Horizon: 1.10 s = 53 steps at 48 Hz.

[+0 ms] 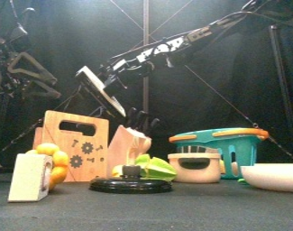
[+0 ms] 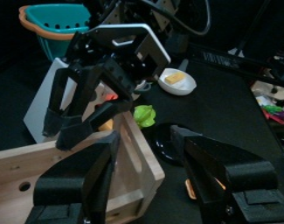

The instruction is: Grab egg sushi

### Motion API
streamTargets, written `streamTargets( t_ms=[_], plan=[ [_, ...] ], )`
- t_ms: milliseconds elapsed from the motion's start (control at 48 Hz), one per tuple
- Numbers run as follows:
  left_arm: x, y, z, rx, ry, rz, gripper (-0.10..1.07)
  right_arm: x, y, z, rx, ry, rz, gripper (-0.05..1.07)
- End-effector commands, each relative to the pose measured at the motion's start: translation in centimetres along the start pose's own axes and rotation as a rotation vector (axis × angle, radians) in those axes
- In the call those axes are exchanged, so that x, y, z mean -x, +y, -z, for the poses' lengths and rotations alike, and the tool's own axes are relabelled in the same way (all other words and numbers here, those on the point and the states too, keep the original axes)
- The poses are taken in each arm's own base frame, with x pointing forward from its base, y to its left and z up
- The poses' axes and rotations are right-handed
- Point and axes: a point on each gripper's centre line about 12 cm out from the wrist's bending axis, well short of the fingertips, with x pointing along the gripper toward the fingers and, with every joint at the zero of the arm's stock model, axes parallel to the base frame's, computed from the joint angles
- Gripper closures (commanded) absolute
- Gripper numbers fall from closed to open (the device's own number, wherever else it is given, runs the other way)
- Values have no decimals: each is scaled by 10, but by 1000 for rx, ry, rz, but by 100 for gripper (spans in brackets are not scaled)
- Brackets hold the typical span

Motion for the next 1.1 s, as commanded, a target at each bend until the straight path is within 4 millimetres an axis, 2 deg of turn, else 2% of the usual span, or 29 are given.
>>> streamTargets(
  t_ms=[0,104,188,396,583,667,750,958,1083],
  plan=[
    [-2,-2,-7,-6,-17,6,10,15,16,-23,-4,-48,-33,17],
    [-2,-1,-6,-4,-15,5,10,36,32,-28,6,-63,-46,17],
    [-2,-1,-6,-5,-14,5,10,54,45,-22,21,-56,-47,17],
    [-2,-1,-5,-1,-13,5,10,101,69,7,62,-11,-41,17],
    [-1,-1,-4,0,-9,2,10,133,87,34,92,37,-80,17],
    [-1,-1,-4,2,-10,4,10,147,80,46,68,77,-71,17],
    [-1,-1,-3,1,-6,3,10,165,64,64,35,133,-19,17],
    [-1,0,-2,4,-5,1,10,203,21,96,-69,250,228,17],
    [-1,0,0,3,-1,1,10,223,6,112,-71,301,368,17]
  ],
)
